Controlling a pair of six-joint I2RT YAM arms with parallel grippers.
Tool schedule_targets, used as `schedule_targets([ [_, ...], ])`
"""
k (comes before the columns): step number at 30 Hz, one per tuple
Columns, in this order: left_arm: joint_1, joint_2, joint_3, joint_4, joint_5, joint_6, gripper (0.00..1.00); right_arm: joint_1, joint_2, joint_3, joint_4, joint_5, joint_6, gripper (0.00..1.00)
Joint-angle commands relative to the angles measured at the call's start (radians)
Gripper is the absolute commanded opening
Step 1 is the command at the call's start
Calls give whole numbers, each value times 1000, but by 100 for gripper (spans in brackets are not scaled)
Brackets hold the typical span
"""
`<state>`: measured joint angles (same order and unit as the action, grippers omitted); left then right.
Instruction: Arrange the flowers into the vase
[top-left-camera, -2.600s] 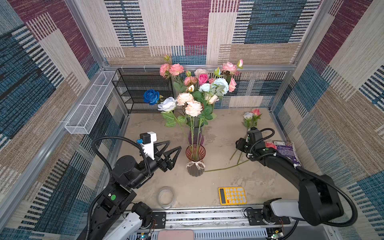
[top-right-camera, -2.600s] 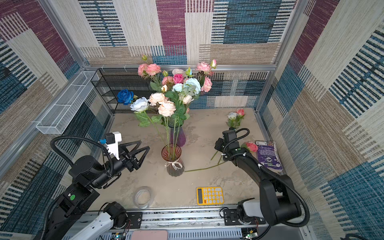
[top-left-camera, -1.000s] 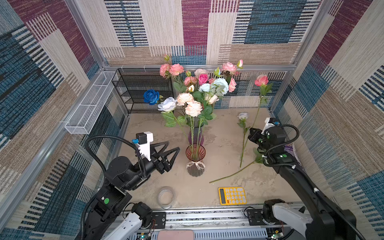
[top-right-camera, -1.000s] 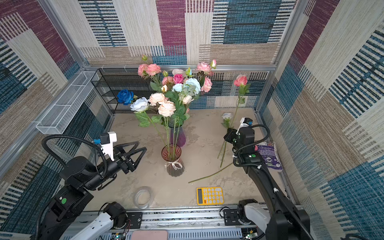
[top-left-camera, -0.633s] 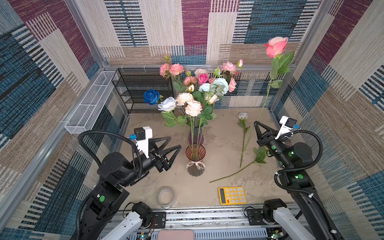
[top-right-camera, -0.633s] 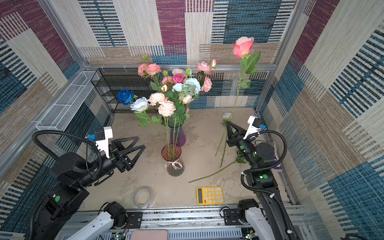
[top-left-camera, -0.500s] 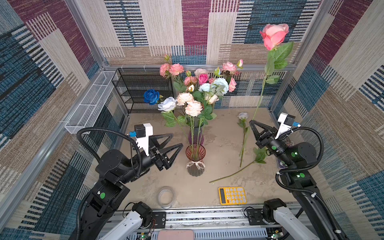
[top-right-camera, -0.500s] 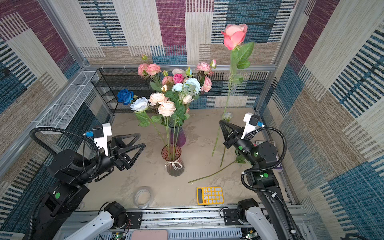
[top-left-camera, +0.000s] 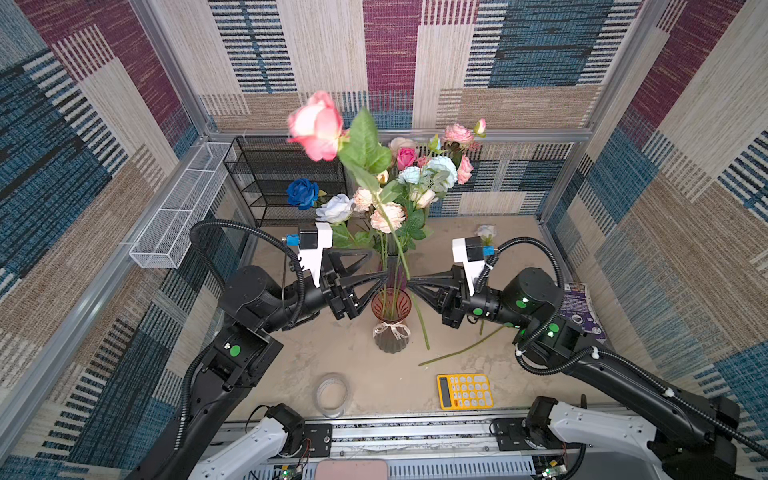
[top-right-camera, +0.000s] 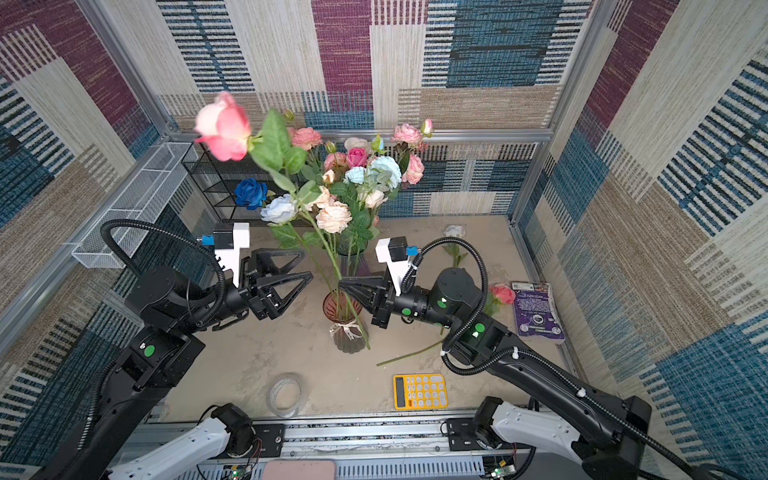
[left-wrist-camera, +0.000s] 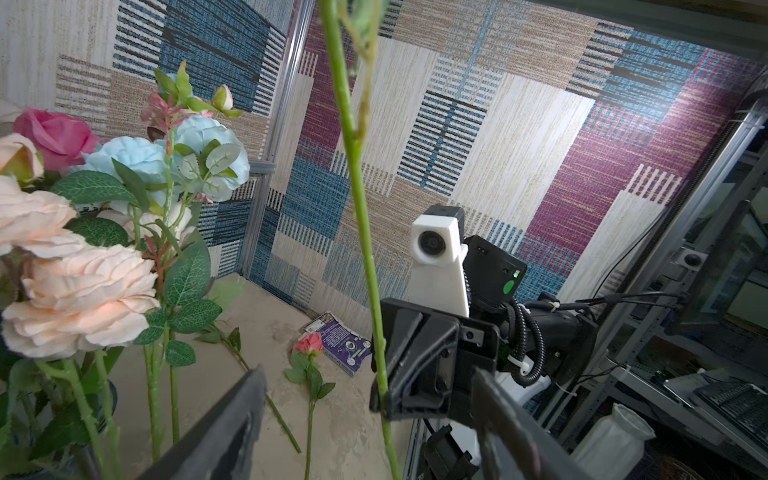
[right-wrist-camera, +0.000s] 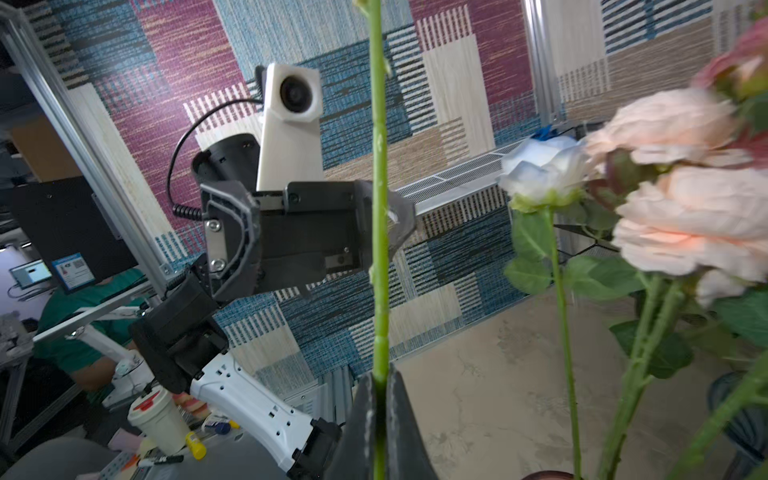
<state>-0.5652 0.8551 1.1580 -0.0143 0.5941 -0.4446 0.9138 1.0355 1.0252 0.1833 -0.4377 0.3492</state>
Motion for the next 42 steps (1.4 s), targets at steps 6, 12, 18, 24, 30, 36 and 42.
schedule_targets([
  [6,1,16,6,52,37,-3,49,72,55,33,5,46,-50,0],
  [12,1,11,18,46,38,10,5,73,54,20,-5,61,-49,0],
  [18,1,16,62,-21,7,68,0,74,19,-1,-39,129,-47,39],
  [24,2,61,184,-162,-73,228,0,74,-85,-41,-97,259,-68,52],
  [30,1,150,291,-218,-166,374,0,74,-177,-56,-147,342,-80,52],
  [36,1,220,237,-176,-199,385,0,74,-226,-70,-173,377,-81,53],
  [42,1,228,55,-68,-231,326,0,74,-249,-89,-180,400,-81,53],
])
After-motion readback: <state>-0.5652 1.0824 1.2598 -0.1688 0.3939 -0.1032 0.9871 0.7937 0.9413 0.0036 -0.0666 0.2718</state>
